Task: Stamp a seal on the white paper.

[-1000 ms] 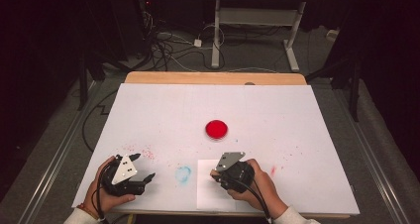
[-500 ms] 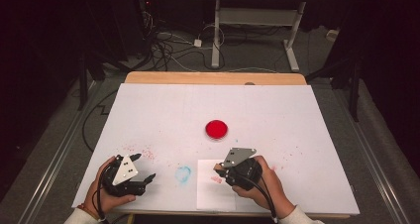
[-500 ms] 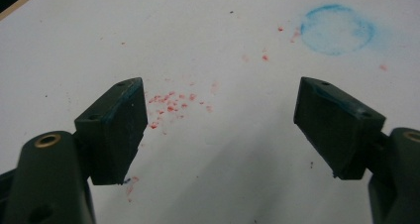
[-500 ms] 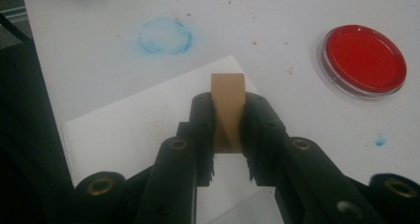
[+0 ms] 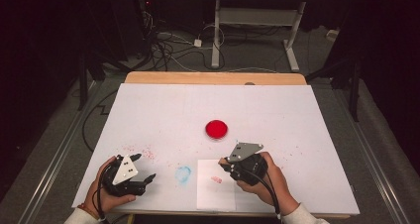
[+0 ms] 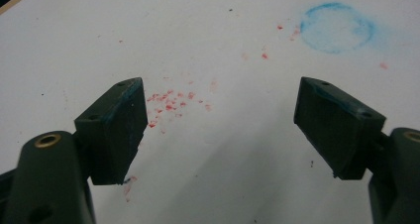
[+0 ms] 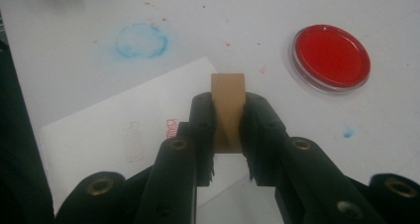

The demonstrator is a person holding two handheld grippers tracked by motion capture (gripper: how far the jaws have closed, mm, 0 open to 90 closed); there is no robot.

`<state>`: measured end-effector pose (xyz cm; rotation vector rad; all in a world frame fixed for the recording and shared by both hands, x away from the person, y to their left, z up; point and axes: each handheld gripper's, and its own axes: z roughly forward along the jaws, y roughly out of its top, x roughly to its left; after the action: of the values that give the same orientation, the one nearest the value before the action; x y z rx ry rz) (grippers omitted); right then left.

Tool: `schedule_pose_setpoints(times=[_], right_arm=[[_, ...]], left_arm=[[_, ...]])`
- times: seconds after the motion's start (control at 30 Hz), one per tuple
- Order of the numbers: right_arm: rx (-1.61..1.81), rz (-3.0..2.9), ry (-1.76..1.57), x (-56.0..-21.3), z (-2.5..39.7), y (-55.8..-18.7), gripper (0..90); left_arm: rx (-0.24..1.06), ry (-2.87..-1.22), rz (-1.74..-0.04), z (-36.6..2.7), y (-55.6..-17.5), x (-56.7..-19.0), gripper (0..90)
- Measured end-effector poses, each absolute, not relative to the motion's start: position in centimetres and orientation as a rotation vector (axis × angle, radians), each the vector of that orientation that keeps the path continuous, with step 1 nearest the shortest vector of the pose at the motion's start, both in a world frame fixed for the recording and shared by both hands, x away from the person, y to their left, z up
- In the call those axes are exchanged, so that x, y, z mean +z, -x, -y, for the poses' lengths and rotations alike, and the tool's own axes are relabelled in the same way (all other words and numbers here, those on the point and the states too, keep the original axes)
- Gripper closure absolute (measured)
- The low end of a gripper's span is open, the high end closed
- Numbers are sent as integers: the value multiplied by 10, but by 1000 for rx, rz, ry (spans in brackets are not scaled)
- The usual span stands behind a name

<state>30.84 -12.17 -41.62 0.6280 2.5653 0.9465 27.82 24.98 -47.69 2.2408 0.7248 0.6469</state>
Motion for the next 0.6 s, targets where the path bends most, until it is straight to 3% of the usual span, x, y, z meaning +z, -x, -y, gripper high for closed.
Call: schedule_pose_setpoints(times=[0.6], right_arm=[[951,-2527,-673,-412,133,-319,761]], left_arm=[[649,-2245,-720,-249,-278,-476,201]])
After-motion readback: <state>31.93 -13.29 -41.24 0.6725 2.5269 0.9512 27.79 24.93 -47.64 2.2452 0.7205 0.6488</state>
